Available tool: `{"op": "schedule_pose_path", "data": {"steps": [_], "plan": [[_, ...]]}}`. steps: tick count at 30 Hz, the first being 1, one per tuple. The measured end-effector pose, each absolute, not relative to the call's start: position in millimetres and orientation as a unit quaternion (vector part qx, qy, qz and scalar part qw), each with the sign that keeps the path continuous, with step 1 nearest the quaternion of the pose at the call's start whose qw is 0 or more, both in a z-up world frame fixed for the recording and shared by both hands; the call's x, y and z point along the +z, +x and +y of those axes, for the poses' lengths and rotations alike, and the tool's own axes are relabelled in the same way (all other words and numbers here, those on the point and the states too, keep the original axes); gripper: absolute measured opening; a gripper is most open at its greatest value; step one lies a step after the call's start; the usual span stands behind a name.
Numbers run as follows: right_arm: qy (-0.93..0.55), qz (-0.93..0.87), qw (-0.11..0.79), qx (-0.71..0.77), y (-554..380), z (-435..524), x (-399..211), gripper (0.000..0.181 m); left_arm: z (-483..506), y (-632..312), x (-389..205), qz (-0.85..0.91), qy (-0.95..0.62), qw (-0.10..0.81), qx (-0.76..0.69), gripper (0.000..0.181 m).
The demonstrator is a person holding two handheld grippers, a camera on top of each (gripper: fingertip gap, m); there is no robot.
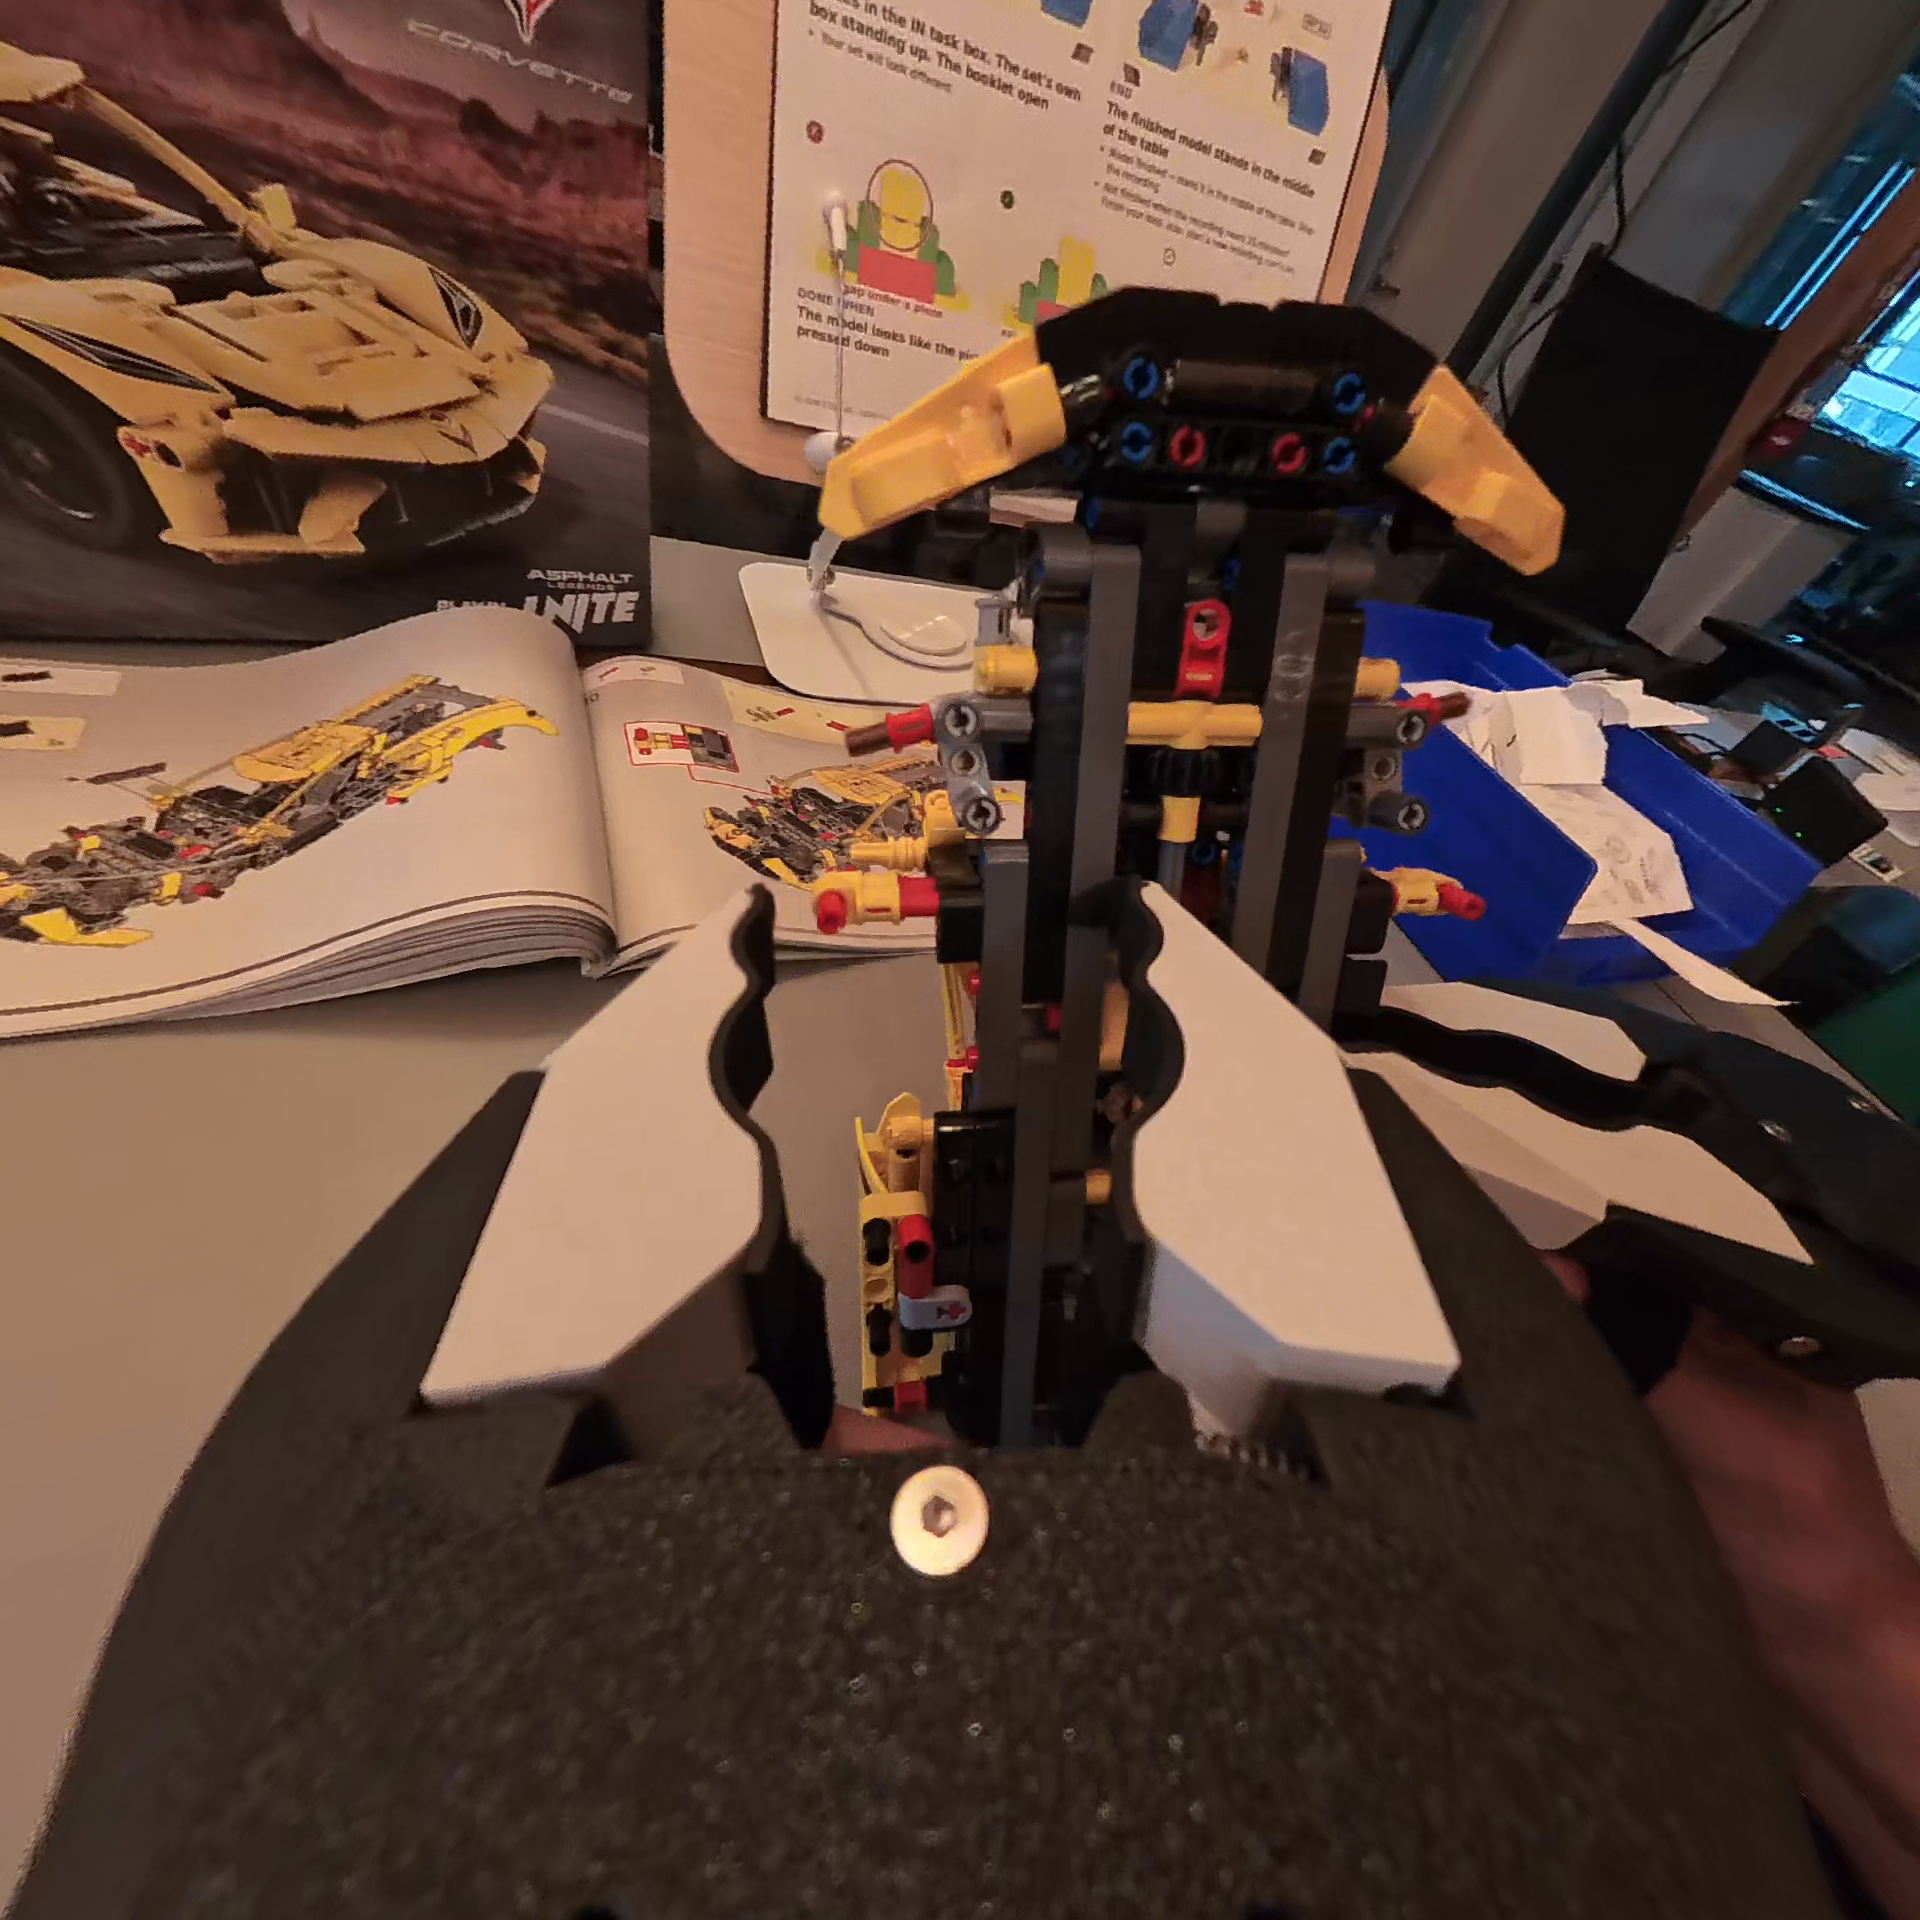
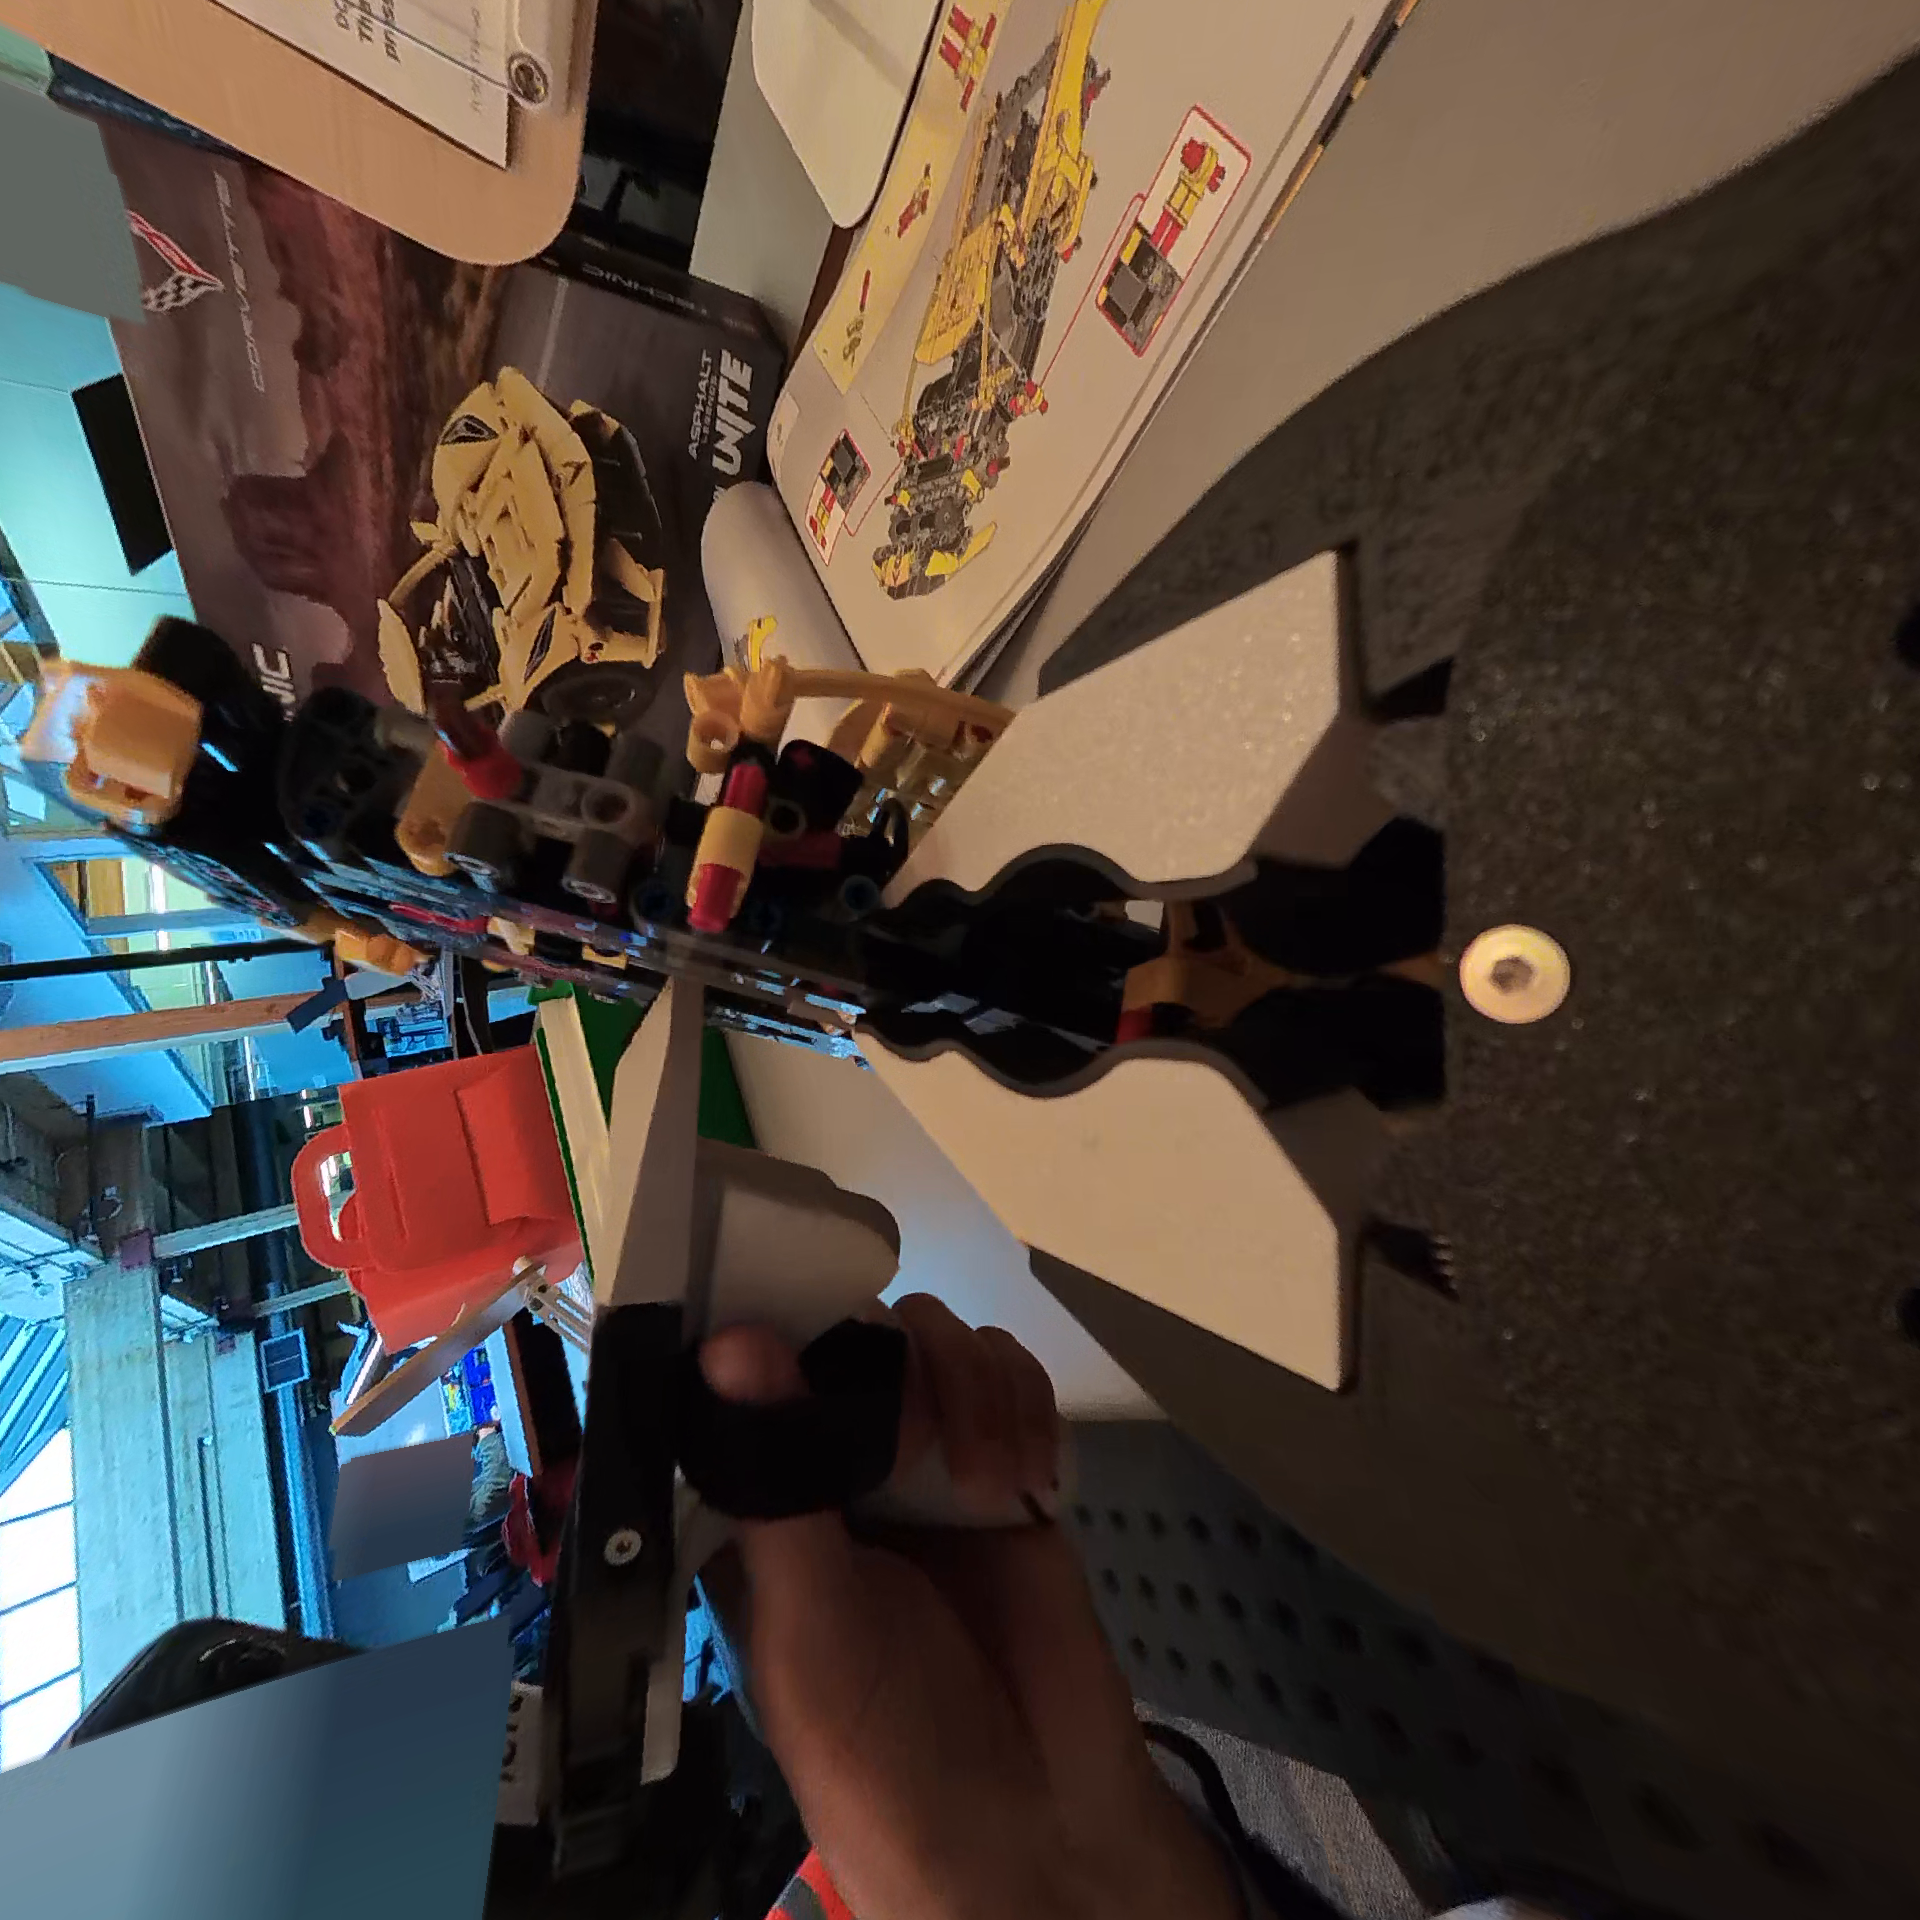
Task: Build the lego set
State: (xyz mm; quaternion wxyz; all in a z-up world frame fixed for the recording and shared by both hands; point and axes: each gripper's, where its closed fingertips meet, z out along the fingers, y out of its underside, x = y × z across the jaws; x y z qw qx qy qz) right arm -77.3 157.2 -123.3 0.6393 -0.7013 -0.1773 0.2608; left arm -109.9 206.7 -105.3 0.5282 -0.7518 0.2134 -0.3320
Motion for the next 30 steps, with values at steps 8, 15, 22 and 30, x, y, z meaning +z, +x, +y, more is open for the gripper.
{"op": "schedule_pose_path", "data": {"steps": [8, 15, 22, 30], "plan": [[-0.698, -0.184, 0.633, 0.278, -78.9, 153.7, -122.9, 0.014, 201.6, -104.4, -105.9, 0.241, -0.738, 0.483, -0.404, 0.059], [-0.701, -0.196, 0.633, 0.264, -79.8, 154.1, -126.3, 0.013, 200.3, -107.8, -104.9, 0.253, -0.730, 0.494, -0.398, 0.053], [-0.698, -0.210, 0.630, 0.268, -84.6, 151.5, -125.7, 0.012, 198.8, -108.9, -101.9, 0.285, -0.715, 0.505, -0.391, 0.054], [-0.712, -0.231, 0.614, 0.251, -88.3, 150.7, -135.1, 0.011, 196.8, -106.4, -100.5, 0.325, -0.686, 0.535, -0.370, 0.053]]}}
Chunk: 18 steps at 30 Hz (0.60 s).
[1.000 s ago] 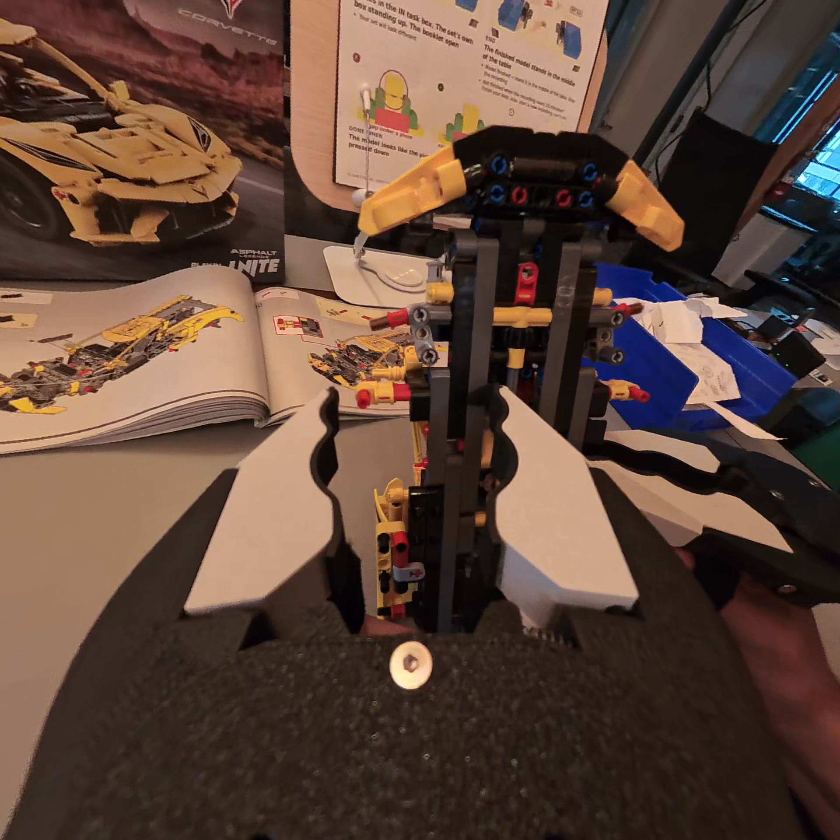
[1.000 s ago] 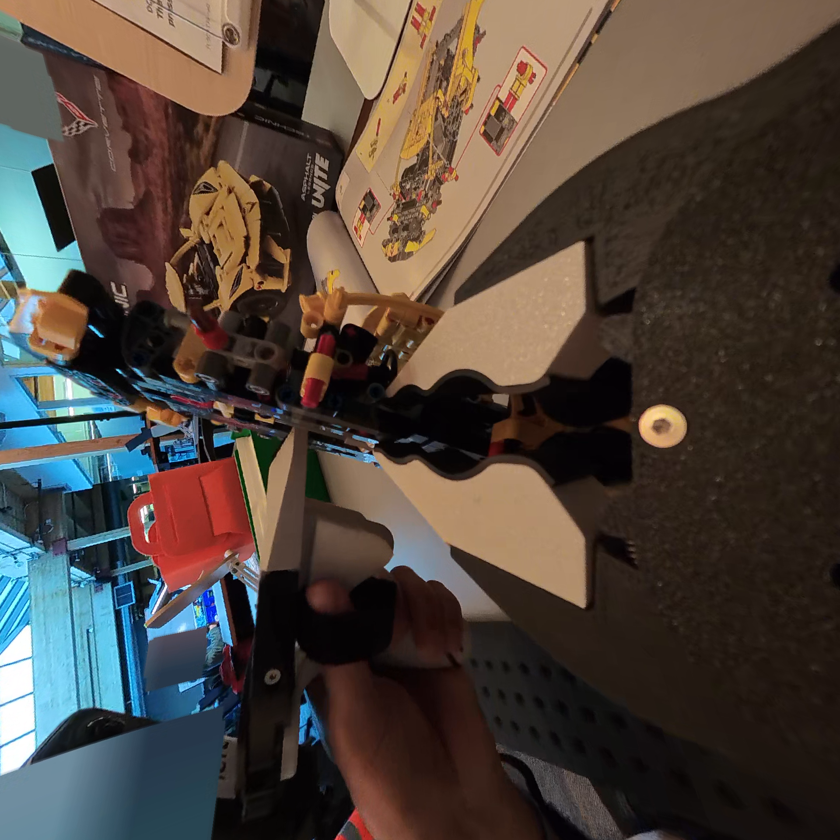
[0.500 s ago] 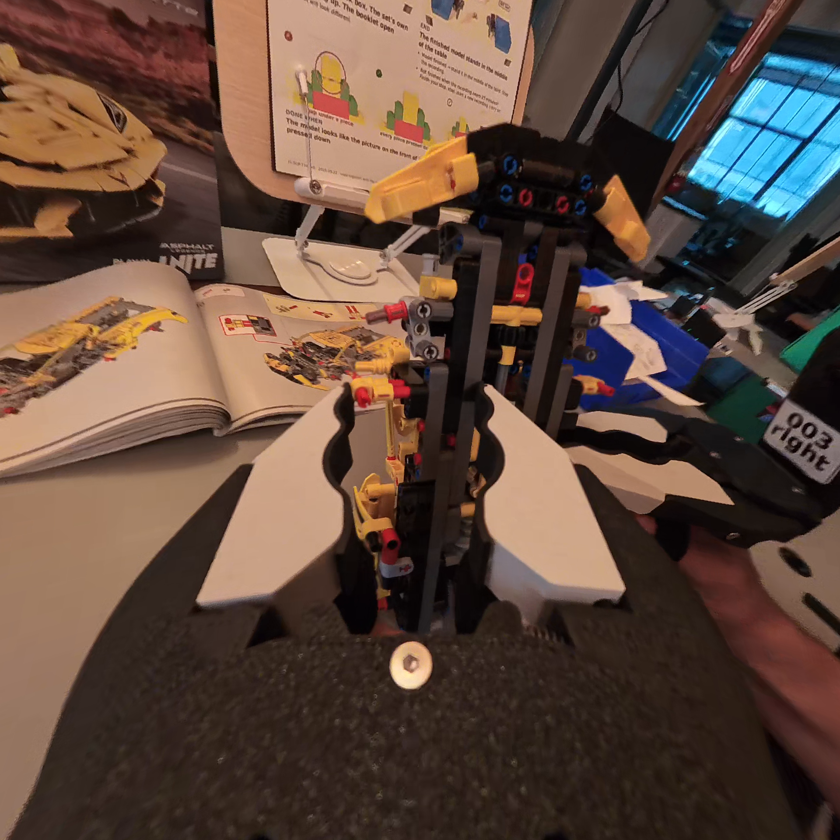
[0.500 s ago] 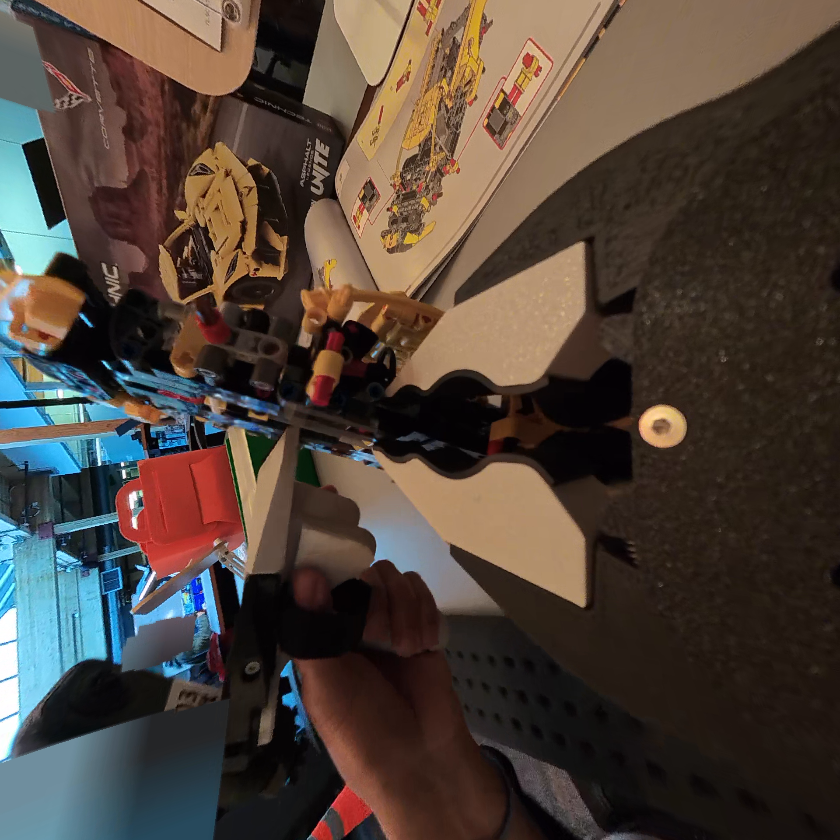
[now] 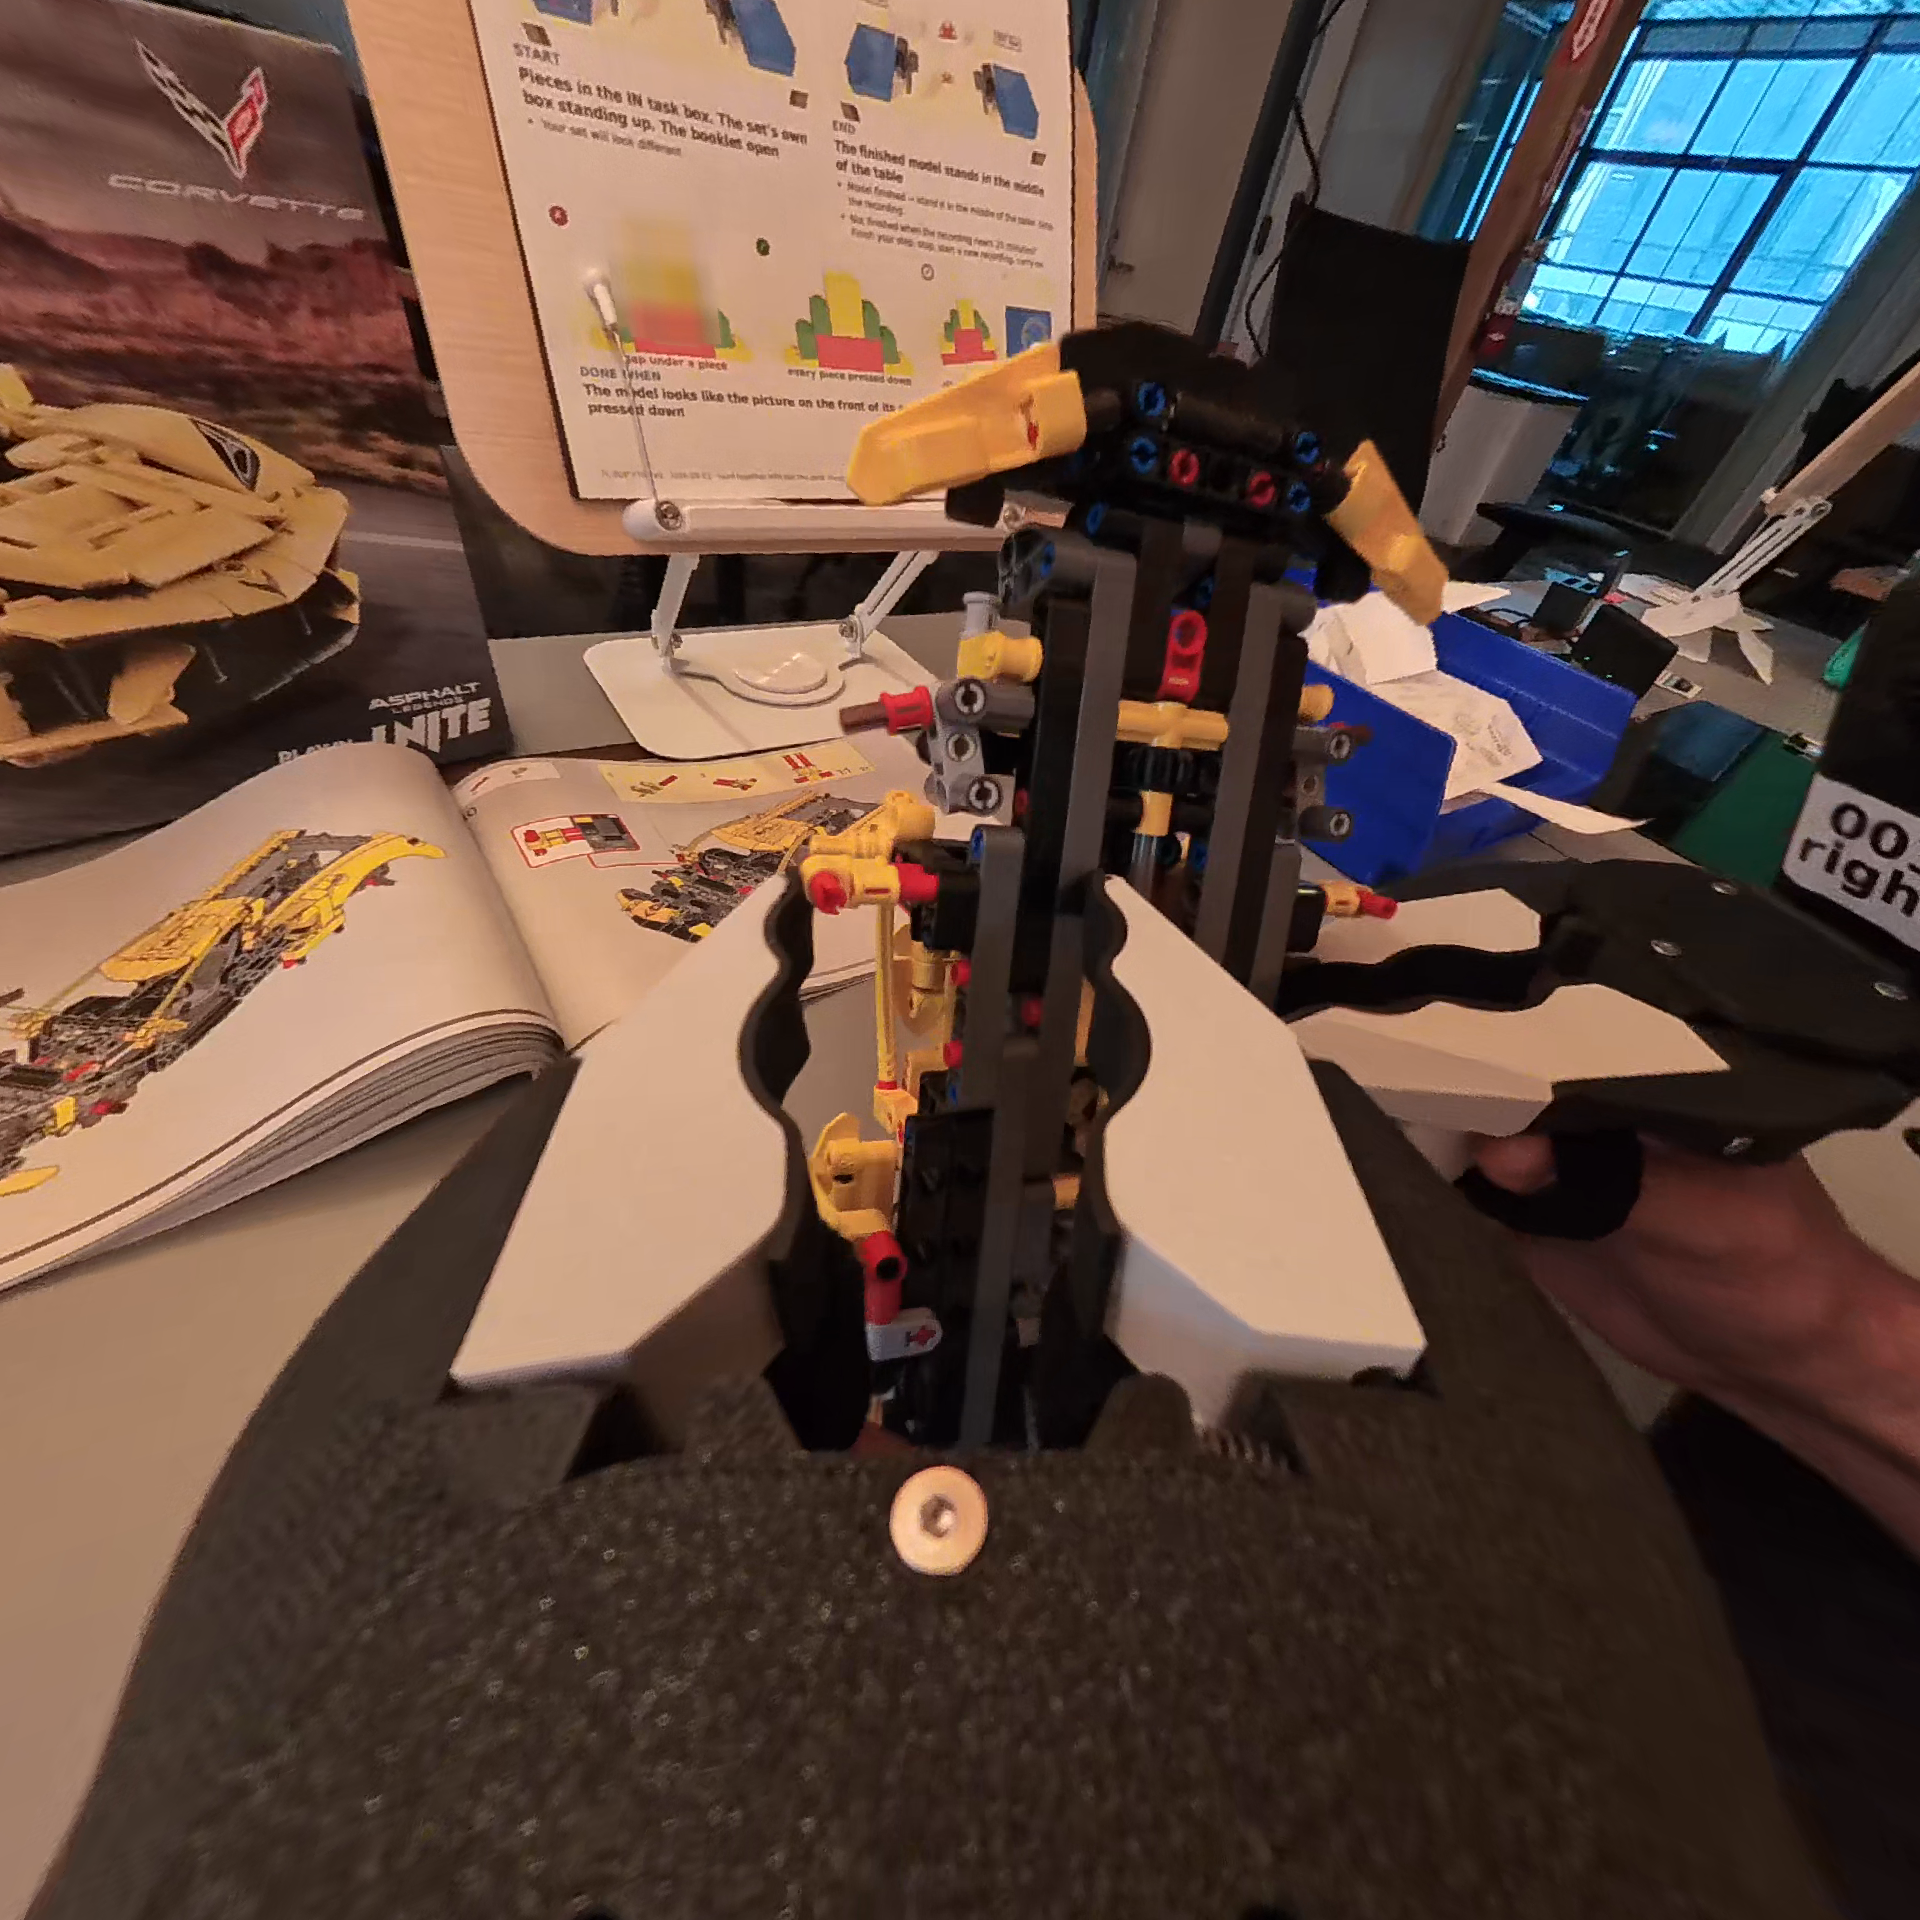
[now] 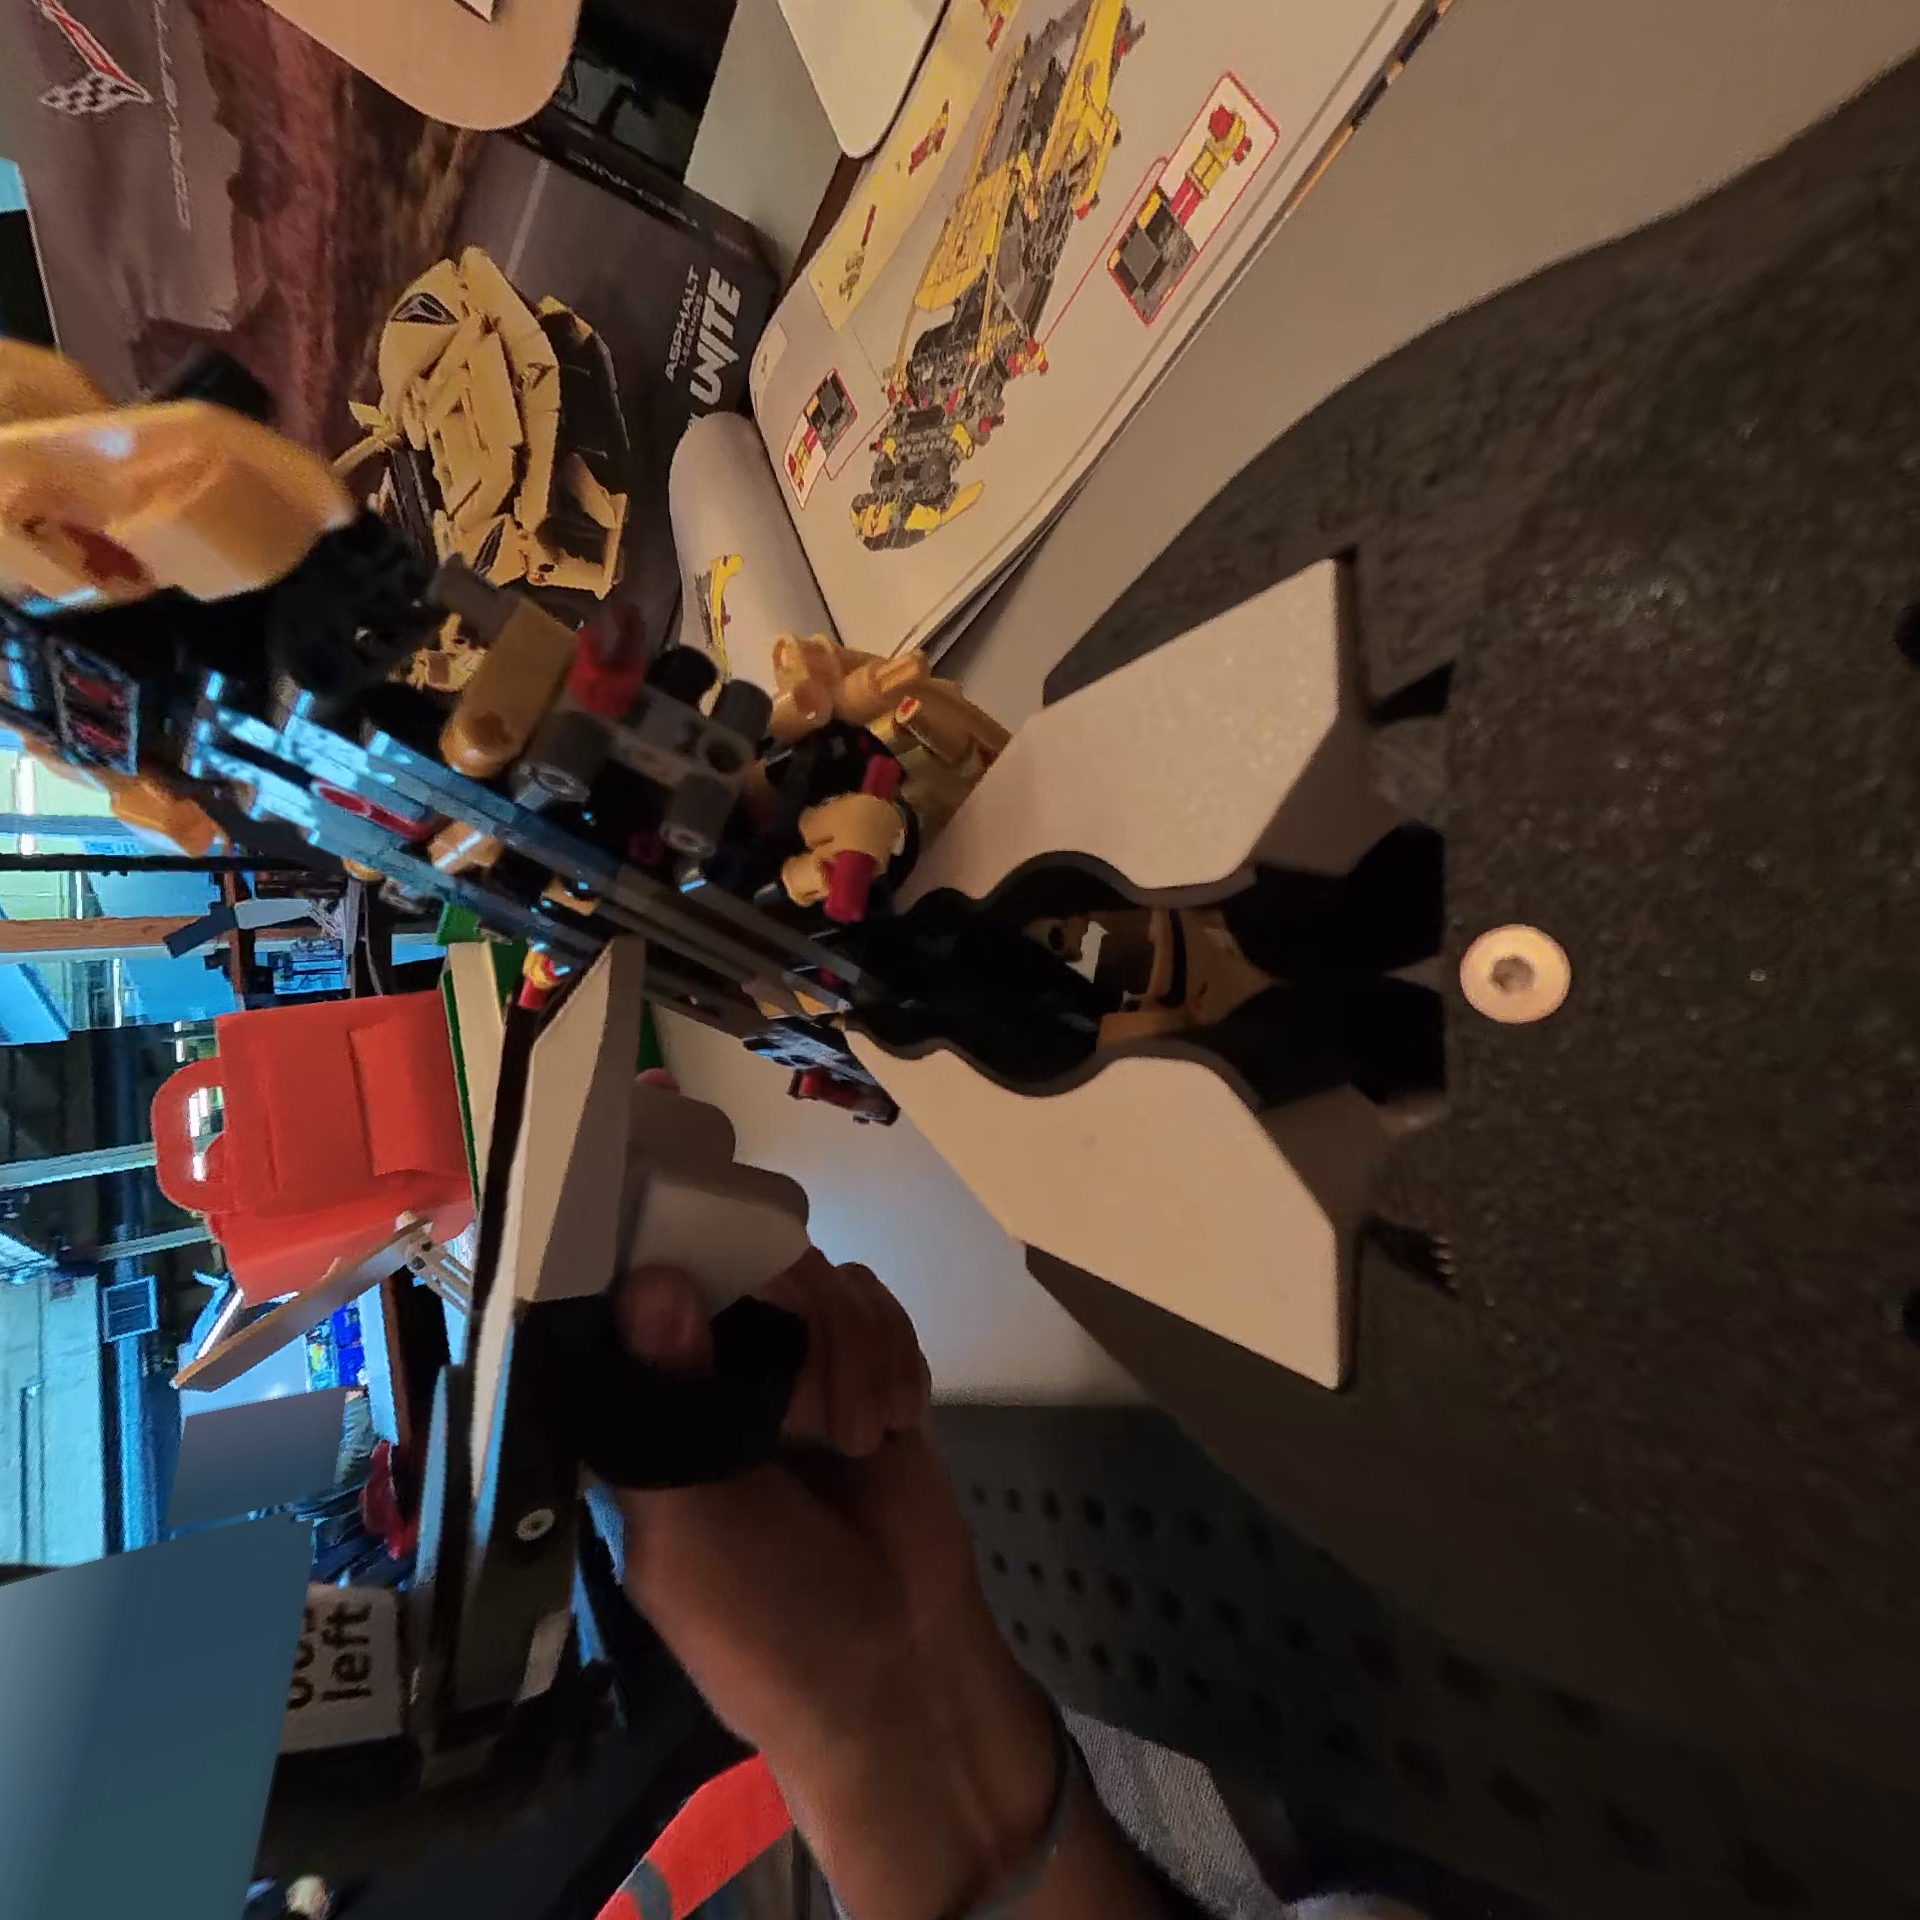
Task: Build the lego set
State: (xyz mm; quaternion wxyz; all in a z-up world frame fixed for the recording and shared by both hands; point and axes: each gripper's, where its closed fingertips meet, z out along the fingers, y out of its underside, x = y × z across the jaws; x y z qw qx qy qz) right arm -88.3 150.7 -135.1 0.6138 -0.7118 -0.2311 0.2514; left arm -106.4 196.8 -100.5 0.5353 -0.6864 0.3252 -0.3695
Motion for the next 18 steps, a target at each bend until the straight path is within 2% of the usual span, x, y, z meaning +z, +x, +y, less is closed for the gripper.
{"op": "schedule_pose_path", "data": {"steps": [5, 10, 16, 18], "plan": [[-0.711, -0.210, 0.615, 0.270, -83.5, 153.7, -134.3, 0.012, 198.8, -107.2, -102.9, 0.309, -0.678, 0.540, -0.390, 0.053], [-0.715, -0.185, 0.606, 0.294, -77.9, 157.0, -136.8, 0.012, 189.5, -111.2, -106.7, 0.328, -0.662, 0.457, -0.496, 0.050], [-0.709, -0.187, 0.604, 0.312, -81.8, 155.4, -135.1, 0.013, 178.1, -110.5, -127.1, 0.387, -0.636, 0.391, -0.541, 0.037], [-0.708, -0.188, 0.603, 0.316, -83.1, 154.9, -134.8, 0.013, 173.8, -106.2, -127.7, 0.392, -0.620, 0.370, -0.570, 0.024]]}}
